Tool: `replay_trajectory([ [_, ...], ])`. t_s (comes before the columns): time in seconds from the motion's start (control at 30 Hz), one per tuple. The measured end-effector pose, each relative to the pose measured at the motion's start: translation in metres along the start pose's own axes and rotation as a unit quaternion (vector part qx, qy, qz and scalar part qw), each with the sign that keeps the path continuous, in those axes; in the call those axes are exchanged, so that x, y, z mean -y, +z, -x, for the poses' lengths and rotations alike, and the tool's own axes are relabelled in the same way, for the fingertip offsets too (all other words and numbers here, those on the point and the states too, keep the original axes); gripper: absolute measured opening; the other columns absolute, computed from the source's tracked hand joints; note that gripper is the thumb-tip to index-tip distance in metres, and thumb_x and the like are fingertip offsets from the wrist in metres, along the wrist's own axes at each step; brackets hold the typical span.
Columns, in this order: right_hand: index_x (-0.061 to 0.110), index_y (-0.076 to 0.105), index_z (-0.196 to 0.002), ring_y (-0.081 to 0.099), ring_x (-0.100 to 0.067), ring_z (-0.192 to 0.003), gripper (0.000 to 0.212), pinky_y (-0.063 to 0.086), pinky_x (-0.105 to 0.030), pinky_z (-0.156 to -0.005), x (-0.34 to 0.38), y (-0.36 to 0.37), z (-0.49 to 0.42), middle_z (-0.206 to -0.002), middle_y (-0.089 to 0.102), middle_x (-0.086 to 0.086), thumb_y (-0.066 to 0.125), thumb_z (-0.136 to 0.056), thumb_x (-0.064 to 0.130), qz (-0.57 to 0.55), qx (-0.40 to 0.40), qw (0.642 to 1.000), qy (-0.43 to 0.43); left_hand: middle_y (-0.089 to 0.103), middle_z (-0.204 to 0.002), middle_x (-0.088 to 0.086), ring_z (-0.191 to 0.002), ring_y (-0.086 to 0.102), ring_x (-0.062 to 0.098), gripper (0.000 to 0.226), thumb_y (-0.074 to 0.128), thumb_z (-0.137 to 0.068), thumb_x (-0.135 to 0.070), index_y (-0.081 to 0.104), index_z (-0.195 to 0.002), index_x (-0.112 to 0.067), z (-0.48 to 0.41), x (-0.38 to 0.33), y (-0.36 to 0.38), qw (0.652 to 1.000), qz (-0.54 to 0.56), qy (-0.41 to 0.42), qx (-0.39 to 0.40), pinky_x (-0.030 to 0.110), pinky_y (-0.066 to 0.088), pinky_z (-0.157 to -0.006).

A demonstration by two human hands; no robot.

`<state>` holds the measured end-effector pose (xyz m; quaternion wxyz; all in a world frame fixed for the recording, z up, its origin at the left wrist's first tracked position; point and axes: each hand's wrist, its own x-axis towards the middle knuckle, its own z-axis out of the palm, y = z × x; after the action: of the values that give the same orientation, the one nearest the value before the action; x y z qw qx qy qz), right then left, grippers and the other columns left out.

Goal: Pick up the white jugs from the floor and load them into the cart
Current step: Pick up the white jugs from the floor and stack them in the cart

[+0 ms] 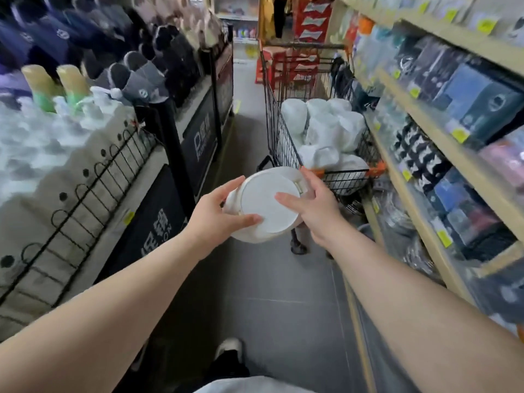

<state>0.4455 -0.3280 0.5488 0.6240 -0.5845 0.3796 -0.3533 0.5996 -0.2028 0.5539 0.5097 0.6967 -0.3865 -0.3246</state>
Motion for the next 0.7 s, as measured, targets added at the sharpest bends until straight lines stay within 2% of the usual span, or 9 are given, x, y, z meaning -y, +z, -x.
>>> replay_trajectory([
  [0.1, 0.023, 0.039, -0.147, 0.046, -0.014, -0.131, 0.09, 0.045, -0.037, -0.106, 0.007, 0.018, -0.069, -0.146, 0.045, 0.003, 0.086, -0.07, 0.014, -0.002, -0.036, 0.999, 0.001, 0.056, -0.115, -0.025, -0.115, 0.058, 0.017, 0.086, 0.092, -0.059, -0.029, 0.051, -0.134, -0.044, -0.077, -0.007, -0.019, 1.0, -0.005, 0.004, 0.022, 0.043, 0.052, -0.098],
  [0.17, 0.023, 0.04, -0.146, 0.047, -0.016, -0.131, 0.091, 0.044, -0.042, -0.107, 0.01, 0.025, -0.11, -0.146, 0.046, 0.002, 0.087, -0.068, 0.015, -0.01, -0.05, 0.999, 0.004, 0.057, -0.119, -0.021, -0.115, 0.058, 0.018, 0.087, 0.092, -0.058, -0.03, 0.052, -0.133, -0.044, -0.125, -0.014, -0.028, 0.999, -0.011, 0.01, 0.037, 0.044, 0.052, -0.098],
  [0.27, 0.022, 0.04, -0.146, 0.043, -0.012, -0.133, 0.087, 0.042, -0.041, -0.109, 0.015, 0.027, -0.166, -0.144, 0.044, 0.007, 0.085, -0.072, 0.014, -0.009, -0.075, 0.997, -0.001, 0.058, -0.123, -0.017, -0.115, 0.059, 0.019, 0.085, 0.093, -0.057, -0.03, 0.053, -0.131, -0.044, -0.191, -0.022, -0.03, 0.998, -0.019, 0.019, 0.054, 0.043, 0.051, -0.099],
  [0.4, 0.025, 0.04, -0.146, 0.044, -0.009, -0.131, 0.089, 0.043, -0.039, -0.109, 0.016, 0.015, -0.242, -0.136, 0.045, 0.013, 0.086, -0.07, 0.018, 0.001, -0.11, 0.994, -0.001, 0.057, -0.118, -0.022, -0.115, 0.059, 0.018, 0.076, 0.092, -0.058, -0.024, 0.054, -0.119, -0.052, -0.276, -0.025, -0.015, 0.997, -0.008, 0.028, 0.073, 0.043, 0.051, -0.1],
  [0.5, 0.028, 0.04, -0.146, 0.045, -0.01, -0.13, 0.089, 0.043, -0.039, -0.108, 0.011, -0.001, -0.304, -0.136, 0.046, 0.013, 0.086, -0.069, 0.026, 0.02, -0.129, 0.991, 0.001, 0.058, -0.12, -0.021, -0.117, 0.057, 0.019, 0.078, 0.092, -0.06, -0.026, 0.055, -0.126, -0.046, -0.345, -0.025, 0.004, 0.996, -0.017, 0.035, 0.085, 0.046, 0.051, -0.099],
  [0.63, 0.022, 0.036, -0.148, 0.041, -0.003, -0.125, 0.084, 0.042, -0.032, -0.108, 0.011, -0.027, -0.383, -0.147, 0.041, 0.009, 0.081, -0.077, 0.017, 0.028, -0.131, 0.991, 0.006, 0.058, -0.125, -0.018, -0.115, 0.058, 0.017, 0.083, 0.092, -0.057, -0.033, 0.055, -0.13, -0.045, -0.436, -0.026, 0.032, 0.994, -0.045, 0.043, 0.093, 0.044, 0.05, -0.1],
  [0.7, 0.024, 0.037, -0.147, 0.042, -0.004, -0.125, 0.083, 0.042, -0.034, -0.108, 0.012, -0.039, -0.42, -0.145, 0.042, 0.011, 0.082, -0.076, 0.021, 0.034, -0.139, 0.99, 0.023, 0.059, -0.126, -0.018, -0.114, 0.059, 0.016, 0.084, 0.092, -0.055, -0.037, 0.054, -0.13, -0.046, -0.477, -0.028, 0.044, 0.992, -0.057, 0.04, 0.103, 0.043, 0.051, -0.099],
])
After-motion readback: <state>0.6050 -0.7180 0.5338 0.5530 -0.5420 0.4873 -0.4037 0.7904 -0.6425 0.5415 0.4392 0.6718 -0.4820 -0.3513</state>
